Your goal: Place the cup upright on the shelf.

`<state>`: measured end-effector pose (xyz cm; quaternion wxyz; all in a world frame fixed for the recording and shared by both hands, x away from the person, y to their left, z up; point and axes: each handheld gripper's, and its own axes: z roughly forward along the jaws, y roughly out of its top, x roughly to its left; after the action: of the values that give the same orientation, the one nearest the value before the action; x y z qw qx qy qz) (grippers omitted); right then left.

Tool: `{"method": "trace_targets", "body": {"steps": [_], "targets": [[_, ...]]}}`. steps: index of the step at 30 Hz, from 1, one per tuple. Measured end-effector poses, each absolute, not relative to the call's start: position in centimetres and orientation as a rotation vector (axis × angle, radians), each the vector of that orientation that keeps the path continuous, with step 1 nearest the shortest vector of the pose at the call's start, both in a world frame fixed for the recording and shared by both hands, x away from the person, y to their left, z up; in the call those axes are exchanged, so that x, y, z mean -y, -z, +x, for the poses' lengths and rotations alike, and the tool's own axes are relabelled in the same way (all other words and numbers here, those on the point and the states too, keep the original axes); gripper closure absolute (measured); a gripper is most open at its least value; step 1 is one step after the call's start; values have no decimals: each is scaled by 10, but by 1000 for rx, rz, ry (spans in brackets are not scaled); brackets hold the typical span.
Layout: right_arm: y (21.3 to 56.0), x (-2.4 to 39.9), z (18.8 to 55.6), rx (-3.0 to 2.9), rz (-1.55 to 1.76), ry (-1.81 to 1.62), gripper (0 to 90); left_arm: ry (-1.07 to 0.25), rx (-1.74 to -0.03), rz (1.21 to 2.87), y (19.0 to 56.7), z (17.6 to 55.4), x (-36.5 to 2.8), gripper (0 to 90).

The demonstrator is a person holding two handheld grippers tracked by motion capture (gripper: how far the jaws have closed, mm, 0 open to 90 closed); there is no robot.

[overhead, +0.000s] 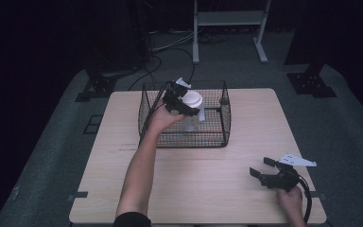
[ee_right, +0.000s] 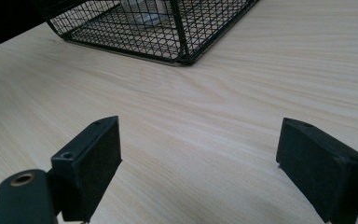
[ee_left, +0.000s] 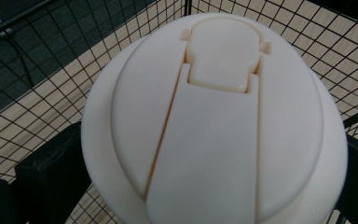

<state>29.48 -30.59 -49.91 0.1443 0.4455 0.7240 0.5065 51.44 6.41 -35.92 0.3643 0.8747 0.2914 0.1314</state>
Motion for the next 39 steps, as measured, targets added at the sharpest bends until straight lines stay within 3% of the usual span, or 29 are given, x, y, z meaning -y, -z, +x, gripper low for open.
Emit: {"method": "trace_targets", "body": {"steps": [30, 39], "targets": [[499, 304, 293, -2123, 1245, -1459, 129, -348, -743, 2201, 349, 499, -84, 0], [499, 304, 293, -2122, 1254, -1459, 129, -346, -758, 2187, 348, 489, -108, 0]]}}
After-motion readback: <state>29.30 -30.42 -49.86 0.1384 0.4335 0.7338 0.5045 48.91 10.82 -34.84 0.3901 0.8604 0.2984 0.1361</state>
